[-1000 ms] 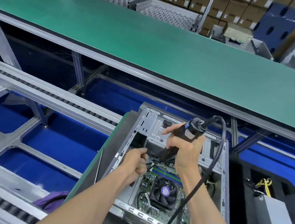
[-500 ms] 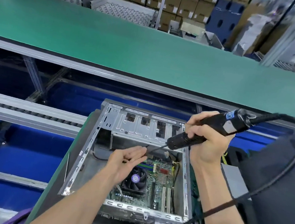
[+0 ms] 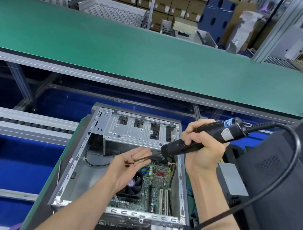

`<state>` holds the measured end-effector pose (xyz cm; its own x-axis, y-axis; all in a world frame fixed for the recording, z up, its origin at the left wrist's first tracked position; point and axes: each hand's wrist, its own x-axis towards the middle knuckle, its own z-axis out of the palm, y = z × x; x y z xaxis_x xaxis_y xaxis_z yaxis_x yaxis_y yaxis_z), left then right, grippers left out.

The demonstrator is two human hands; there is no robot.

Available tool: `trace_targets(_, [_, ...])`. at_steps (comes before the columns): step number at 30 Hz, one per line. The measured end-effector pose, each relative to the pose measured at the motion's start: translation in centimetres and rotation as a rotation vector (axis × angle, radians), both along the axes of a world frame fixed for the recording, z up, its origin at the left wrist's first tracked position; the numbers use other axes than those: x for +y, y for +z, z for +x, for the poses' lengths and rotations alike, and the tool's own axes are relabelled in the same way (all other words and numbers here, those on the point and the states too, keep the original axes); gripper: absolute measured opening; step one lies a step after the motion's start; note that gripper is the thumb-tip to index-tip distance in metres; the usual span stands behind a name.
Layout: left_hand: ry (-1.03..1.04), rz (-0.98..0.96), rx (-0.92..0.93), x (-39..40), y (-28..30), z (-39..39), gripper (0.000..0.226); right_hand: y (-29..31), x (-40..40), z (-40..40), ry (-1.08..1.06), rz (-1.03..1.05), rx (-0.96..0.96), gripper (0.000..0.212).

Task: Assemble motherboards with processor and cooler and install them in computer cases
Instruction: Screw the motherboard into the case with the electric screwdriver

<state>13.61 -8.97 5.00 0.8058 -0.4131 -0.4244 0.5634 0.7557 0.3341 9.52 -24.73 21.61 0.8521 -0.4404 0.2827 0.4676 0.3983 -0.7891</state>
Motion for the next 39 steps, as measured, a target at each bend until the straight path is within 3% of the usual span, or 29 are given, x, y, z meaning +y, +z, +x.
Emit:
trace_targets(8, [-0.028, 0.013, 0.084, 0.3, 0.0, -0.2, 0.05, 0.2, -0.4, 0.4, 0.002, -0.007, -0.021, 0.027])
trace_targets(13, [-0.059, 0.172, 0.123, 0.4, 0.1, -0.3, 0.024, 0.3, -0.6, 0.6, 0.005, -0.006, -0.03, 0.032])
trace_targets(19, [-0.025, 0.222, 0.136, 0.1, -1.3, 0.0, 0.011, 0.1, -0.8, 0.7, -0.012, 0.002, -0.026, 0.024])
trace_targets(25, [-0.004, 0.146, 0.151, 0.4, -1.3, 0.2, 0.012, 0.1, -0.7, 0.8, -0.025, 0.005, -0.025, 0.023])
trace_targets(31, [0.039, -0.003, 0.24, 0.5, -0.6, 0.1, 0.035, 0.2, -0.6, 1.1, -0.06, 0.049, -0.061, 0.028])
trace_targets(39, [0.031, 0.026, 0.219, 0.5, 0.0, -0.1, 0.034, 0.2, -0.3, 1.1, -0.056, 0.048, -0.053, 0.025])
